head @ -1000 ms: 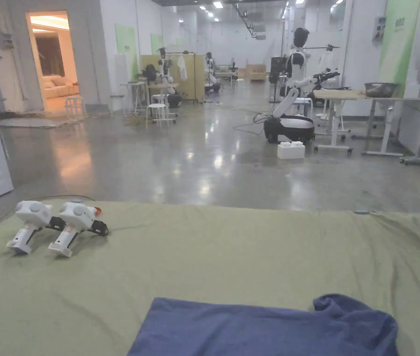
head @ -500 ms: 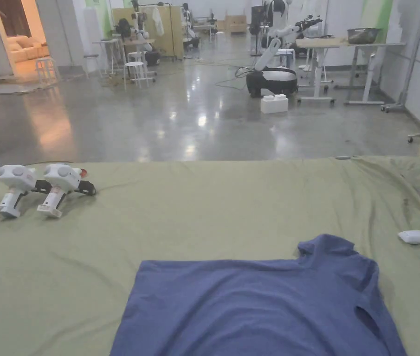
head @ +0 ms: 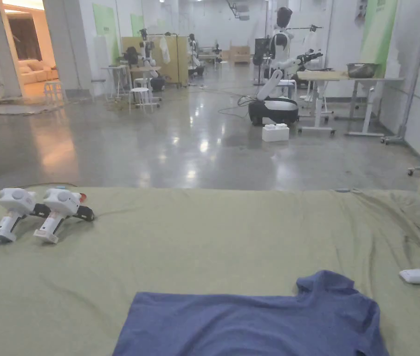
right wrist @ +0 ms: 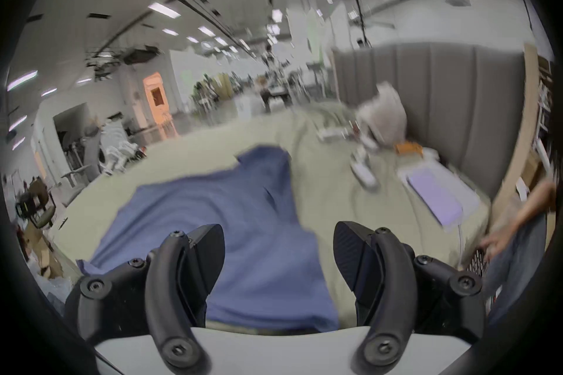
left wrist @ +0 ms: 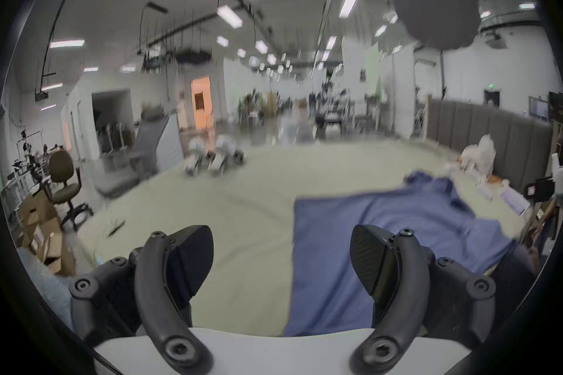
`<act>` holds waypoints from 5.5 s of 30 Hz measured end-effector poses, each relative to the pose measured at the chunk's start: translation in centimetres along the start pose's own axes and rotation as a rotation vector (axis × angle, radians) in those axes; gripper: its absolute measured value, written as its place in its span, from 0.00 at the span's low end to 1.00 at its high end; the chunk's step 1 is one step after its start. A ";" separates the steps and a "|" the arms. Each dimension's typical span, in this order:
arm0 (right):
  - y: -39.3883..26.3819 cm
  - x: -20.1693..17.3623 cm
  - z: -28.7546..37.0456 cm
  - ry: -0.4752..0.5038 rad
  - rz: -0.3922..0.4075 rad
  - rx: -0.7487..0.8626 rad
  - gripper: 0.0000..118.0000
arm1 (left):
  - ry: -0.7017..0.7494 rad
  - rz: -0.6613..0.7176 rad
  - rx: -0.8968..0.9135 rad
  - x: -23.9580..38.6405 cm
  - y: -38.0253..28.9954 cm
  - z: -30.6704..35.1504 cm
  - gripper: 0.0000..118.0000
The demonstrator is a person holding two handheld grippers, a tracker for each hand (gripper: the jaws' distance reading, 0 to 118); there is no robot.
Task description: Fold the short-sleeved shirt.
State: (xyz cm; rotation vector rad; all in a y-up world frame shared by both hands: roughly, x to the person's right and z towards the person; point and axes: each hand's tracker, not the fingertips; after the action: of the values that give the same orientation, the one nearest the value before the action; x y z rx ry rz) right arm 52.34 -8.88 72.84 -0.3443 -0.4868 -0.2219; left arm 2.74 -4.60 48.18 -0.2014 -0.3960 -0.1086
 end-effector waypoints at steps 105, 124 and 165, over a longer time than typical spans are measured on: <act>-4.2 5.3 -7.3 0.049 -0.144 -0.398 0.03 | -0.186 0.130 -0.650 -0.8 -9.3 -11.1 0.02; 4.5 2.8 -32.9 -0.072 -0.059 -0.483 0.03 | -0.133 0.240 -0.684 0.1 -4.2 -34.7 0.02; 8.1 -9.0 4.4 0.098 0.167 0.303 0.00 | -0.077 -0.030 0.250 6.1 9.0 6.2 0.00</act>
State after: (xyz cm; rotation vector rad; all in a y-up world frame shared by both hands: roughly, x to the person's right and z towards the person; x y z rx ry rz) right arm 45.13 1.29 69.87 -0.0767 -0.3851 -0.0016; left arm 7.29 5.15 54.62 0.0476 -0.4853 -0.0804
